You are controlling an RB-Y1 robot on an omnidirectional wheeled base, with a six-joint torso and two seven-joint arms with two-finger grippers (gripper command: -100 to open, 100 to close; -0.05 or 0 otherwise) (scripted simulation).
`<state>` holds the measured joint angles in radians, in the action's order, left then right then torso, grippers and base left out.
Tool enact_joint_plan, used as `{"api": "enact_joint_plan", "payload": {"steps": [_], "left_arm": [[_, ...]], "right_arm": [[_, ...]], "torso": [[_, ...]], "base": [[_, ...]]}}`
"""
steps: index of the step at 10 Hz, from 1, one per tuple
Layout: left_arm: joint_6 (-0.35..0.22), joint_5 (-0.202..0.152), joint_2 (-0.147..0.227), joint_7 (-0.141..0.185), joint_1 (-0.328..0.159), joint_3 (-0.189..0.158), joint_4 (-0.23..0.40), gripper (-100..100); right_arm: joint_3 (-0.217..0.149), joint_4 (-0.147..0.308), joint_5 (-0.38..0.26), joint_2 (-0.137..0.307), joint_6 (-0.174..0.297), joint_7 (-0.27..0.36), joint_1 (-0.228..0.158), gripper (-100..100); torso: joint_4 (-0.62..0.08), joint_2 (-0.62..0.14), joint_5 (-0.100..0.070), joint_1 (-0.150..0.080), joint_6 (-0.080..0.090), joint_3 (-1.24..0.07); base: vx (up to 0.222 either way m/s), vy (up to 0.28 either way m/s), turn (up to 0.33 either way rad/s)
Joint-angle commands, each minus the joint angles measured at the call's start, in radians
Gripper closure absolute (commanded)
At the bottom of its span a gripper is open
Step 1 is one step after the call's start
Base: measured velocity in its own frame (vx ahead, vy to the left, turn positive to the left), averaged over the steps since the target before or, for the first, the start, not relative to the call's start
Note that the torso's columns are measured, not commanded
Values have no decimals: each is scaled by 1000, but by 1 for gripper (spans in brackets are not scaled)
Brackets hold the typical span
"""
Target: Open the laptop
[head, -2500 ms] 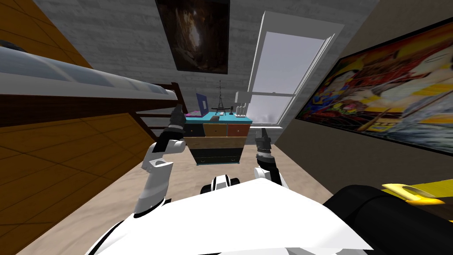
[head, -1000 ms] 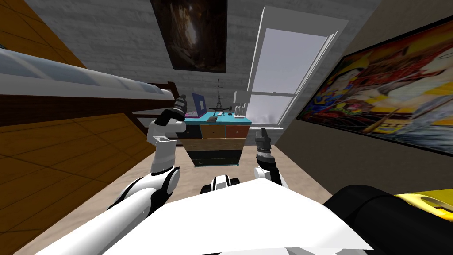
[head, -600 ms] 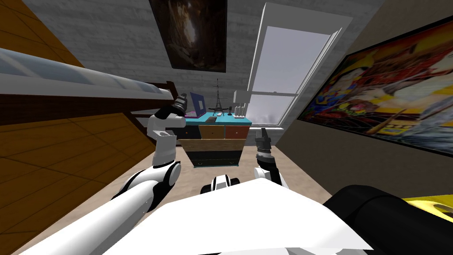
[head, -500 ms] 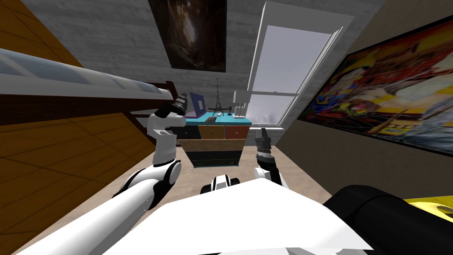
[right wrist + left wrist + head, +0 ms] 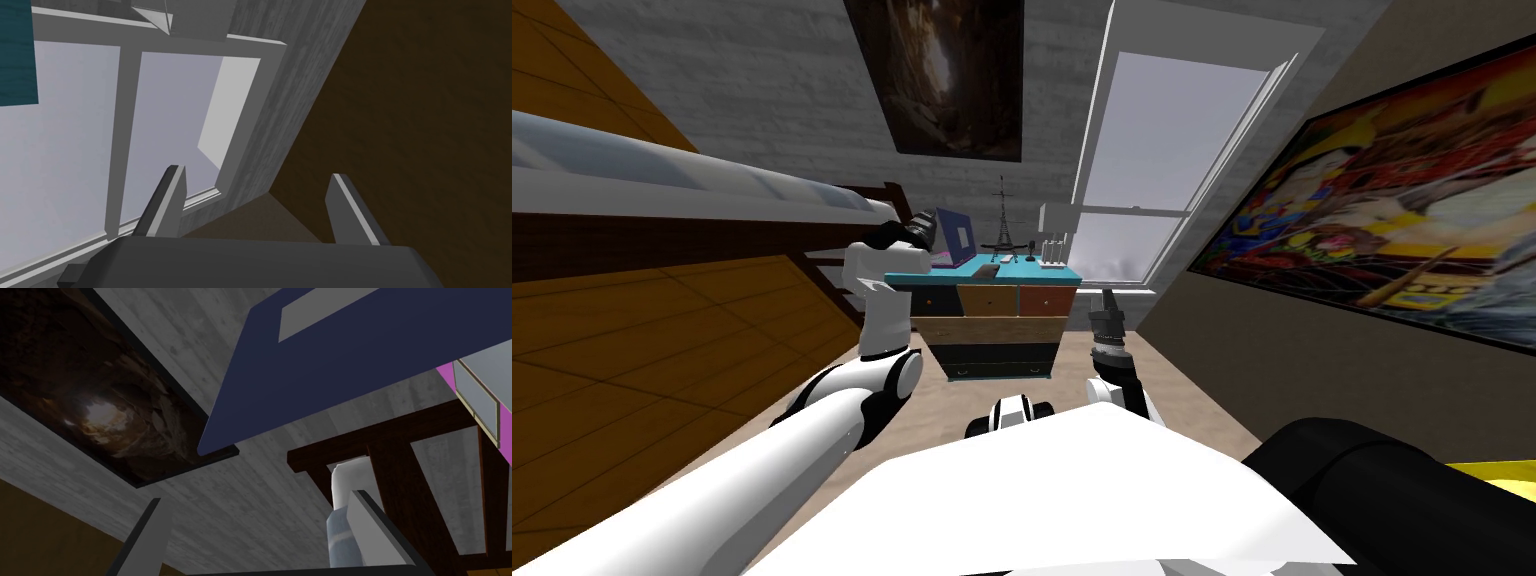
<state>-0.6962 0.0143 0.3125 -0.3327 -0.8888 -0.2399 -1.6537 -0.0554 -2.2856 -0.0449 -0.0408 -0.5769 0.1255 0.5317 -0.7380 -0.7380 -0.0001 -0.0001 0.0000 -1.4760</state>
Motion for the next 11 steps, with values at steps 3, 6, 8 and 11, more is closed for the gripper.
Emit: {"api": "enact_joint_plan", "payload": {"steps": [3, 6, 8, 11], "left_arm": [[-131, 18, 30, -29, -115, -10, 102, -100], [-208, 27, 48, -41, -176, -15, 148, -100], [-263, 34, 64, -52, -222, -19, 184, -100], [-315, 40, 81, -62, -268, -23, 219, -100]], "right_arm": [[0, 0, 0, 0, 0, 0, 0, 0], [0, 0, 0, 0, 0, 0, 0, 0], [0, 0, 0, 0, 0, 0, 0, 0], [0, 0, 0, 0, 0, 0, 0, 0]], "torso": [[0, 0, 0, 0, 0, 0], [0, 0, 0, 1, 0, 0], [0, 0, 0, 0, 0, 0], [0, 0, 0, 1, 0, 0]], "base": [[41, -40, 11], [37, -37, 12], [45, -48, 14], [34, -31, 6]]}}
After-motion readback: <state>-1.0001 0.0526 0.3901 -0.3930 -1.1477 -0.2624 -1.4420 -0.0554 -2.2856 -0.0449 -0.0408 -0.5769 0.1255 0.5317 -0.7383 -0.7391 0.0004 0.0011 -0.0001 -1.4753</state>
